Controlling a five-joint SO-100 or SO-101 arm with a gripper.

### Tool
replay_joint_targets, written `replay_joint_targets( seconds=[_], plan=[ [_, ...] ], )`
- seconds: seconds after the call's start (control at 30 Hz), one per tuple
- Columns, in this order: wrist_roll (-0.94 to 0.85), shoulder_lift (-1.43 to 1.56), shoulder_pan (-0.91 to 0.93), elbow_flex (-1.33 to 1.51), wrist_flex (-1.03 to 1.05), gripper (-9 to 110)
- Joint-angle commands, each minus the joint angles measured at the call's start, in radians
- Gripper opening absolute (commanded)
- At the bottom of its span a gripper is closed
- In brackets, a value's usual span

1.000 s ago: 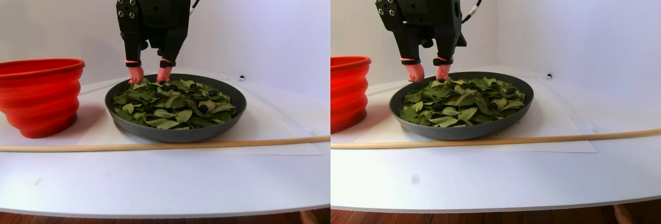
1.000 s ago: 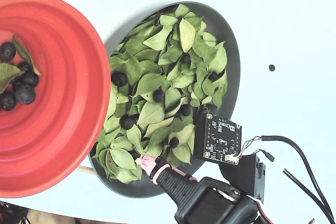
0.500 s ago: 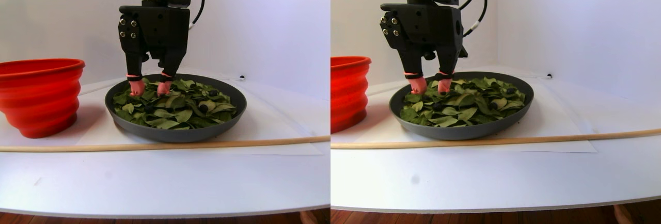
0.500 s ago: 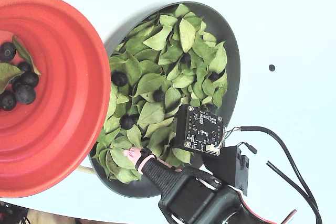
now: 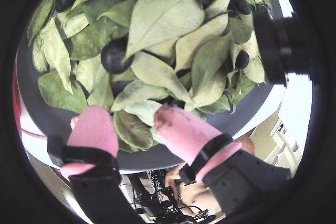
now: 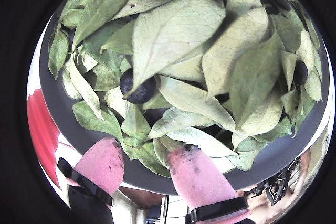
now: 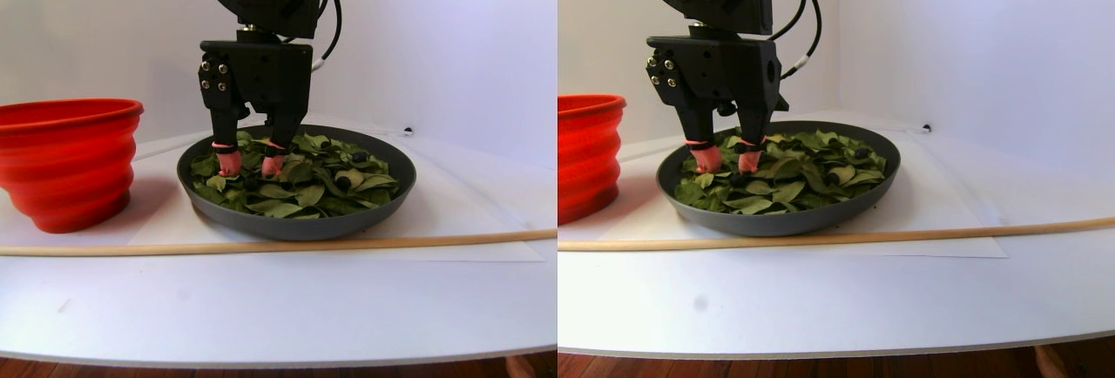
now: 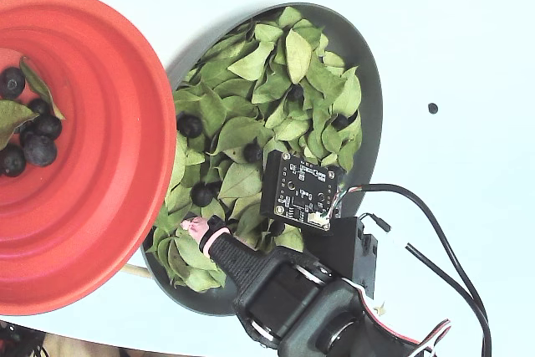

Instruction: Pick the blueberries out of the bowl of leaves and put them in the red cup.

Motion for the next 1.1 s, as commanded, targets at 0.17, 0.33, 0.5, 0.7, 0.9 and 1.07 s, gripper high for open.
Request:
replay_joint_targets(
  seconds=[0.17, 0.33, 0.5, 0.7, 0.9, 1.07],
  plan=[
    [0.025, -0.035, -0.014, -0.049, -0.054, 17],
    [0.035, -0.063, -0.015, -0.078, -0.071, 17],
    [0.048, -0.077, -0.02, -0.094, -0.075, 17],
    [0.055, -0.114, -0.023, -0.106, -0.103, 17],
    [0.061, -0.14, -0.026, -0.12, -0.121, 17],
    [0.064, -0.16, -0.026, -0.127, -0.135, 17]
  ],
)
